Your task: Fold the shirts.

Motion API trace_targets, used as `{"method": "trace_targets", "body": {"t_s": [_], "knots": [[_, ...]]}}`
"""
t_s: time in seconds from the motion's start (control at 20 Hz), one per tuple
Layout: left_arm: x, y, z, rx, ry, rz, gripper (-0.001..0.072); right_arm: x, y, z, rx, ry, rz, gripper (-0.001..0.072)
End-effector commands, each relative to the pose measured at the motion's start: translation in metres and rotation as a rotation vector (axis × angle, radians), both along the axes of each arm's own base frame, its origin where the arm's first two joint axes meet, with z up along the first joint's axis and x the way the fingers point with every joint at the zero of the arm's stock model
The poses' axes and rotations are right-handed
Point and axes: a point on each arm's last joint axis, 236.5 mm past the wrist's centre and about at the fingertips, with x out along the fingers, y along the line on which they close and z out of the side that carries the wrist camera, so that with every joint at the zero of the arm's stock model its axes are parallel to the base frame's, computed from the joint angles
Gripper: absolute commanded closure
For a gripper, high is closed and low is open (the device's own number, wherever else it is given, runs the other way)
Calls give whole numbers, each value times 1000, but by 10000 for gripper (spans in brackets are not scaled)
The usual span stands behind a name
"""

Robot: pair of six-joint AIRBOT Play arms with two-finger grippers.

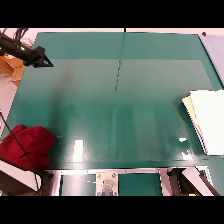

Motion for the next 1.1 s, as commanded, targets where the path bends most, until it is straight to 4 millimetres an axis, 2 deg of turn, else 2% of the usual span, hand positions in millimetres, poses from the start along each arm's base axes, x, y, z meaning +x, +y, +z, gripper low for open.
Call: {"method": "trace_targets", "body": {"t_s": [0.0, 0.05, 0.15, 0.25, 0.35, 0.45, 0.55, 0.7, 1.05], "knots": [[-14, -6, 20, 93, -56, 0, 686, 83, 53, 35, -37, -156, 266, 696], [-25, -11, 20, 114, -43, -3, 686, 103, 79, 34, -33, -160, 360, 696], [-53, -25, 12, 134, -13, -25, 686, 134, 148, 20, -11, -141, 600, 696], [-89, -40, -5, 129, 35, -37, 686, 145, 216, -4, -14, -75, 825, 697], [-122, -52, -25, 121, 71, -26, 686, 147, 273, -25, -62, -24, 1022, 697], [-152, -58, -47, 126, 107, -7, 686, 146, 316, -41, -67, -4, 1144, 697], [-173, -61, -64, 128, 140, 5, 685, 143, 341, -52, -71, 3, 1222, 697], [-184, -60, -78, 131, 183, 15, 683, 141, 361, -52, -99, -20, 1306, 697], [-179, -59, -80, 130, 167, 27, 683, 140, 364, -52, -96, -21, 1315, 697]]}}
